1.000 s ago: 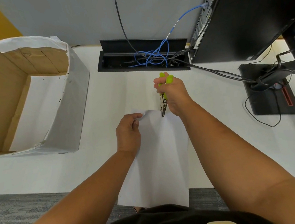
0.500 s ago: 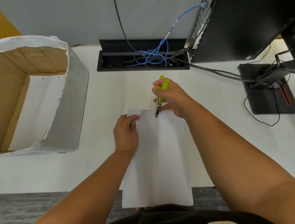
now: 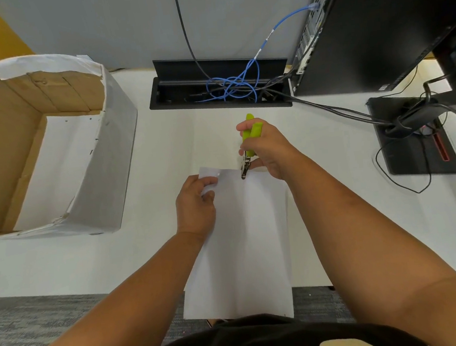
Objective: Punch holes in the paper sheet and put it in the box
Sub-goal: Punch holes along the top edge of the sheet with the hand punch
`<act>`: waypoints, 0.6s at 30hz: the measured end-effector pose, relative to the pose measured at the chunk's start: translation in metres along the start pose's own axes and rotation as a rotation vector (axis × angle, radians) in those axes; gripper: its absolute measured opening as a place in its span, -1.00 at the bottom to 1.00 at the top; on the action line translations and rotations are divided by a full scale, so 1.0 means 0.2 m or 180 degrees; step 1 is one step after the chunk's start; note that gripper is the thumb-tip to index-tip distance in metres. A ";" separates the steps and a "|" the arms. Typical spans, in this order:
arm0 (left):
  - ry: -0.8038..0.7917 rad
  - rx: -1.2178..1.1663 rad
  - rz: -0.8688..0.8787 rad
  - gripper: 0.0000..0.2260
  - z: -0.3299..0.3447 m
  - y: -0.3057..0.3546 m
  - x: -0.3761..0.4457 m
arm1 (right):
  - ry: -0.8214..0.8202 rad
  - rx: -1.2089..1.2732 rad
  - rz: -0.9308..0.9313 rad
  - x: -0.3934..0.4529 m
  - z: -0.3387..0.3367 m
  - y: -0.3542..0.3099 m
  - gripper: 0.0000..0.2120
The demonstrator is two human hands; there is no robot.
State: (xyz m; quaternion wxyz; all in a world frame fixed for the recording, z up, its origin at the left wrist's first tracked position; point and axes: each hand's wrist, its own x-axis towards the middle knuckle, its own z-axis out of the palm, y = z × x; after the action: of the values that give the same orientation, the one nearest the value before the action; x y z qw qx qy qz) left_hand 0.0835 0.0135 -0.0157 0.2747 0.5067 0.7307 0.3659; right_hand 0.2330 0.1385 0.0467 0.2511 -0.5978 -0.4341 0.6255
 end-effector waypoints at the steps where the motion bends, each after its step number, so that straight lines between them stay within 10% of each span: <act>1: 0.0005 0.0010 0.0031 -0.73 0.00 0.00 0.00 | -0.0037 -0.0060 -0.0013 0.00 0.00 -0.01 -0.57; 18: 0.0106 -0.0016 -0.0026 -0.75 0.02 -0.01 -0.01 | -0.0006 0.0262 0.0017 0.03 -0.01 0.00 -0.63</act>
State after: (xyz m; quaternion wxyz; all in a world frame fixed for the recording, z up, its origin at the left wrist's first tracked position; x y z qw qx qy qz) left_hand 0.0873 0.0117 -0.0190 0.2652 0.4969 0.7363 0.3750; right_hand 0.2343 0.1440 0.0434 0.2734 -0.5875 -0.4066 0.6440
